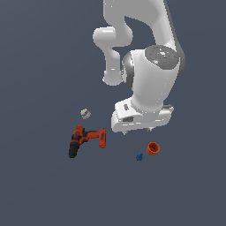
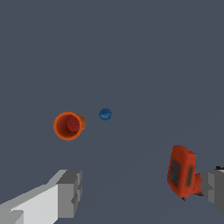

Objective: Pick up a designated object from a clutter of objects.

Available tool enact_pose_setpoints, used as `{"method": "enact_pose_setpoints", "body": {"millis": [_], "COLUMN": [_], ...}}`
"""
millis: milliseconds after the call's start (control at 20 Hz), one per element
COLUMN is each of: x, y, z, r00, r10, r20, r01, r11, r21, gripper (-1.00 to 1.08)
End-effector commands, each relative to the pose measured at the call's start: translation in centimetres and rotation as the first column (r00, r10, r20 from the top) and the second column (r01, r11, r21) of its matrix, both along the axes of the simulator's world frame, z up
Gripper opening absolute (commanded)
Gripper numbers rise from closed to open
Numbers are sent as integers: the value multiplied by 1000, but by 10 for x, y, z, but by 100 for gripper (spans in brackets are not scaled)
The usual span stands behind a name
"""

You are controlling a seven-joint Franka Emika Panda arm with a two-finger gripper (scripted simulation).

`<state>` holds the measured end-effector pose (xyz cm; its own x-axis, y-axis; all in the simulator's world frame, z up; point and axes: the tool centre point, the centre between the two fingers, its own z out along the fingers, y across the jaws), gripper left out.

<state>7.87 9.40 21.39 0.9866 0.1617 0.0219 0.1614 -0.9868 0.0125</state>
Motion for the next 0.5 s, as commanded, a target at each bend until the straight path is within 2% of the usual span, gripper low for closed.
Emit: {"method": "enact_pose_setpoints", "body": {"millis": [0, 450], "x": [5, 8], "y": [22, 83], "z": [-26, -97], "r00": [999, 989], "r10": [40, 145], "r20": [-5, -18], "r01": [-40, -145], "r11": [999, 989], "r21": [-2, 3], "gripper": [100, 100]}}
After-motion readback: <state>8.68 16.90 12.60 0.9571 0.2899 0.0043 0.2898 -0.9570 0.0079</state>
